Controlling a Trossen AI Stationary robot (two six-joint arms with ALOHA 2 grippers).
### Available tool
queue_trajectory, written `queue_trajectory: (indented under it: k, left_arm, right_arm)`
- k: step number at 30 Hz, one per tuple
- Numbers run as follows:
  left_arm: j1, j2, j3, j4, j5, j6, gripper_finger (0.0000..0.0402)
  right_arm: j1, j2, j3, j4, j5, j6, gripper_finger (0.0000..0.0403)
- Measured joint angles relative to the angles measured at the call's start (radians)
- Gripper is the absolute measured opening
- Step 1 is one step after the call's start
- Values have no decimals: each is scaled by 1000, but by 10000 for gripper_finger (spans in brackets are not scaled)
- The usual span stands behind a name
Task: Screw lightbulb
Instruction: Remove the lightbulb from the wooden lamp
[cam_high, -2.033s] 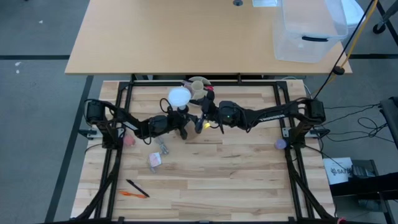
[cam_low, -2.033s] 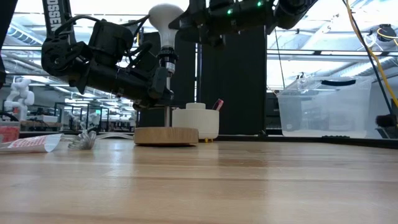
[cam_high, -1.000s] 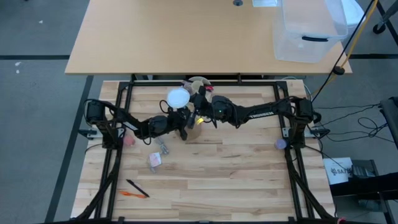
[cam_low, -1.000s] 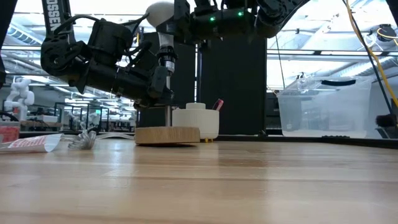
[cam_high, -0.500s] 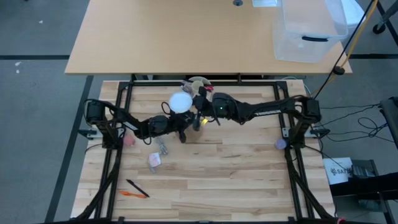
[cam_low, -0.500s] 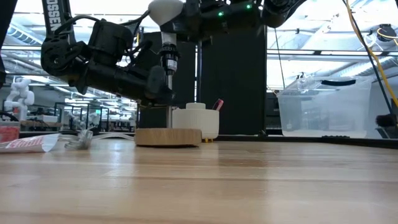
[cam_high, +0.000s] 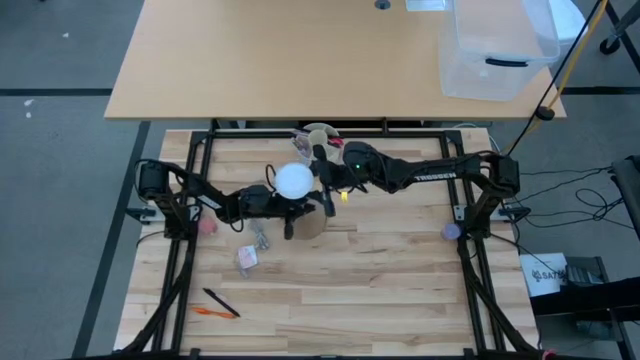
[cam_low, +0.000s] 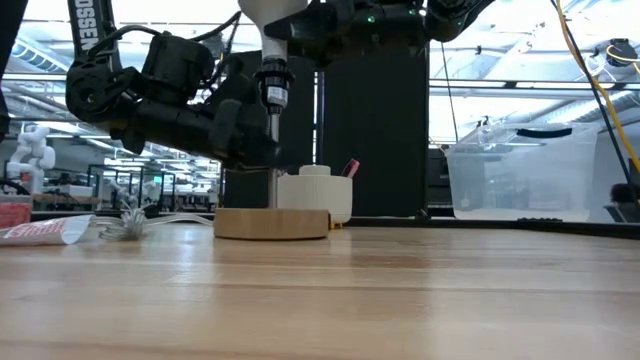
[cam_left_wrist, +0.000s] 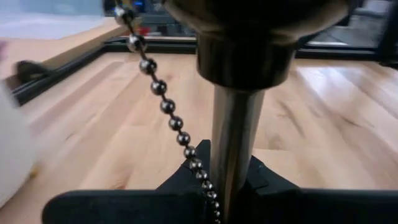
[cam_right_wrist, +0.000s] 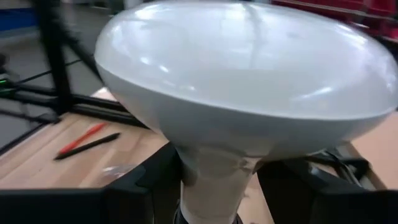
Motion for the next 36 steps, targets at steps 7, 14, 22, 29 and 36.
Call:
queue_trajectory:
  k: [7, 14, 22, 29, 36]
  left_arm:
    - [0, 0, 0, 0, 31, -1, 24]
    - [-3, 0, 1, -1, 4, -7, 24]
    - [-4, 0, 1, 1, -48, -17, 24]
    - [-3, 0, 0, 2, -117, -48, 24]
    - [-4, 0, 0, 0, -204, -70, 24]
  right_arm:
    - [1, -1, 0, 1, 14, 13, 195]
    - [25, -40, 2, -86, 105, 38, 258]
    - [98, -98, 3, -219, 273, 61, 292]
    - [192, -143, -63, -250, 524, 138, 292]
    - [268, -183, -269, 132, 782, 173, 292]
